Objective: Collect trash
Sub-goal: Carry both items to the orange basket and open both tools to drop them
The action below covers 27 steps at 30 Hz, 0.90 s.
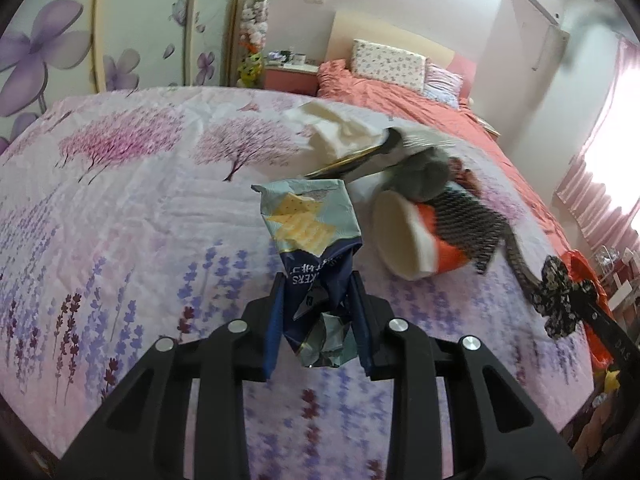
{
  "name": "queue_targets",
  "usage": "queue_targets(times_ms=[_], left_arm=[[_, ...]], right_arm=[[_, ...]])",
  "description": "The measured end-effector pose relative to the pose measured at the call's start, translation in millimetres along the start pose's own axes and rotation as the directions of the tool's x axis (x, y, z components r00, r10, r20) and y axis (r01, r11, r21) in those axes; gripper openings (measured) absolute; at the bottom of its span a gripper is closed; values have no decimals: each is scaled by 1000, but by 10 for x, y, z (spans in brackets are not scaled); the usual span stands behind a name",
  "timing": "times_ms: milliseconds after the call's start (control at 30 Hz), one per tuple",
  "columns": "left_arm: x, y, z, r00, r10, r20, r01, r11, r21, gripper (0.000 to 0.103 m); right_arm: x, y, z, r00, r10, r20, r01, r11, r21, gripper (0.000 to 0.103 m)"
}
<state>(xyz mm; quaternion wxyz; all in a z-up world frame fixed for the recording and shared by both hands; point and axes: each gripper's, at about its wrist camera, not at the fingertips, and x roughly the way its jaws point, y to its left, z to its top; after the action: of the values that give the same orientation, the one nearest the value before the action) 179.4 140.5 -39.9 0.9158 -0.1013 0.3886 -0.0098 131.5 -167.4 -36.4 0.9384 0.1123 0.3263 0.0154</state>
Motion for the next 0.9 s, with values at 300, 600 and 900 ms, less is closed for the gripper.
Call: queue_targets(times_ms=[300, 600, 900], left_arm=[[-349, -643, -14, 992, -125, 34, 121, 987, 103, 31], [-456, -1464, -36, 957, -291, 13, 283, 939, 197, 31], [-330, -2330, -92, 910, -411, -53, 408, 867, 285, 31]], right_arm=[[-344, -304, 127, 997, -27, 78, 23, 998, 55, 11], [-681, -766, 217, 983, -101, 156, 80, 988, 135, 11], [-841, -1321, 223, 954, -220, 205, 170, 956, 238, 11]])
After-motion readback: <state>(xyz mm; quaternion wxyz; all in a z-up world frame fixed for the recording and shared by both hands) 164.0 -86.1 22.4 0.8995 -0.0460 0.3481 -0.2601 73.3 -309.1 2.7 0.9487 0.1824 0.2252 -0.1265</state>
